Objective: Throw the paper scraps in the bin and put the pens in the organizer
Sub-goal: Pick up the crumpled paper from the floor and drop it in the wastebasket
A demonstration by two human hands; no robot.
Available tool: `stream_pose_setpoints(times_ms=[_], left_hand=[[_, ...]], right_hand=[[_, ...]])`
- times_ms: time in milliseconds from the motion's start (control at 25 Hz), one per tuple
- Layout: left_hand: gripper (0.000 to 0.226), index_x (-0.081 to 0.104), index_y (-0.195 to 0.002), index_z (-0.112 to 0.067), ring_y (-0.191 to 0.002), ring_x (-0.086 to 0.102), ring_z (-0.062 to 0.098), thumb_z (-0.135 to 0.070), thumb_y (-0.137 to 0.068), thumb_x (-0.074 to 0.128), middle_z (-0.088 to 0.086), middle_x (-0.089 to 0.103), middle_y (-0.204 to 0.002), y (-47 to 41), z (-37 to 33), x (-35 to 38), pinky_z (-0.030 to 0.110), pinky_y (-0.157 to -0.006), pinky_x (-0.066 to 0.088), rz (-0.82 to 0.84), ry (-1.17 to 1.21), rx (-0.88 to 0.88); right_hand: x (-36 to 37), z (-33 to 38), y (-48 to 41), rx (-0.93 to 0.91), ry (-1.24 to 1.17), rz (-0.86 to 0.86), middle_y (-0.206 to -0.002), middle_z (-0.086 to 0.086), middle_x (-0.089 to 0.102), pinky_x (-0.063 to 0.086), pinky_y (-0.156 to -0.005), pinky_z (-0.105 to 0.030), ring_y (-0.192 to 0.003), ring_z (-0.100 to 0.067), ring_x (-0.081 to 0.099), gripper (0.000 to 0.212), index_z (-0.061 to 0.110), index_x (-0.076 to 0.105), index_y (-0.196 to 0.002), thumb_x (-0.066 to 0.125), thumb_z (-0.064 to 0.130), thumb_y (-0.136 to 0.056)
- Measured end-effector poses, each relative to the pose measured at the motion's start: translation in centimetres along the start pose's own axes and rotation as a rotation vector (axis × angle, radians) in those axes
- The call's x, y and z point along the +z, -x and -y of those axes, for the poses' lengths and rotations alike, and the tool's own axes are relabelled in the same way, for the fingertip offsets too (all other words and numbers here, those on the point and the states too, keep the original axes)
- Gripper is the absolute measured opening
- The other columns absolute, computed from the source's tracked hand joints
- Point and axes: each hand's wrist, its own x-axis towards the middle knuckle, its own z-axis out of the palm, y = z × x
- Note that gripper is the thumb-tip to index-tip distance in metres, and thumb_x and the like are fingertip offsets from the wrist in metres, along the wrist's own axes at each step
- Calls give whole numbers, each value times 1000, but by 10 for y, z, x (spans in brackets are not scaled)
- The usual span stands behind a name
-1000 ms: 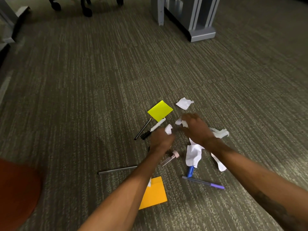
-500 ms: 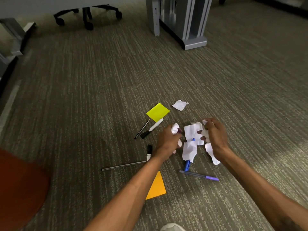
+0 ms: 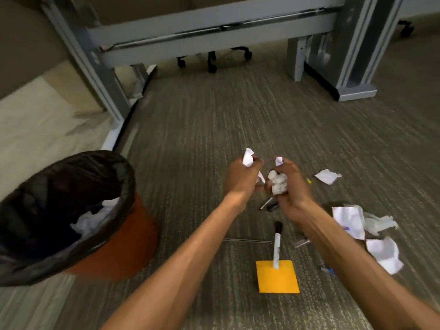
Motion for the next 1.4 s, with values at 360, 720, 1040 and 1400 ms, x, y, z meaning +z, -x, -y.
stream_pose_setpoints(times_ms=[360, 720, 1040, 1400], left_hand=[[35, 68, -83, -12, -47, 63, 13, -47, -79, 70, 0, 67, -60, 30, -83, -213, 29, -50, 57, -606, -31, 64], [63, 63, -114, -15, -94, 69, 28, -47, -61, 75, 5, 73, -103, 54, -48, -327, 43, -87, 57, -925, -10, -107], [50, 58, -103, -30, -117, 55, 29, -63, -67, 66, 2, 64, -121, 55, -35, -322, 51, -106, 38, -959, -140, -138], [20, 63, -104, -33, -121, 49, 24, -43, -89, 55, -3, 60, -122, 44, -38, -202, 46, -100, 29, -750, -689, 366]], right_hand=[[201, -50, 50, 56, 52, 460, -65, -1, 59, 36, -47, -23, -53, -13, 54, 26, 20, 53, -116, 60, 10, -93], [291, -130, 86, -105, 374, 633, -113, -10, 67, 55, -90, -38, -103, -22, 67, 52, 16, 59, -114, 81, 40, -74], [251, -124, 74, -99, 375, 731, -94, 2, 74, 51, -66, -8, -88, -5, 70, 35, 10, 66, -101, 70, 41, -85], [106, -65, 62, -335, 623, 507, -93, 15, 67, 43, -85, -17, -93, 2, 60, 9, 24, 68, -97, 62, 28, -92]])
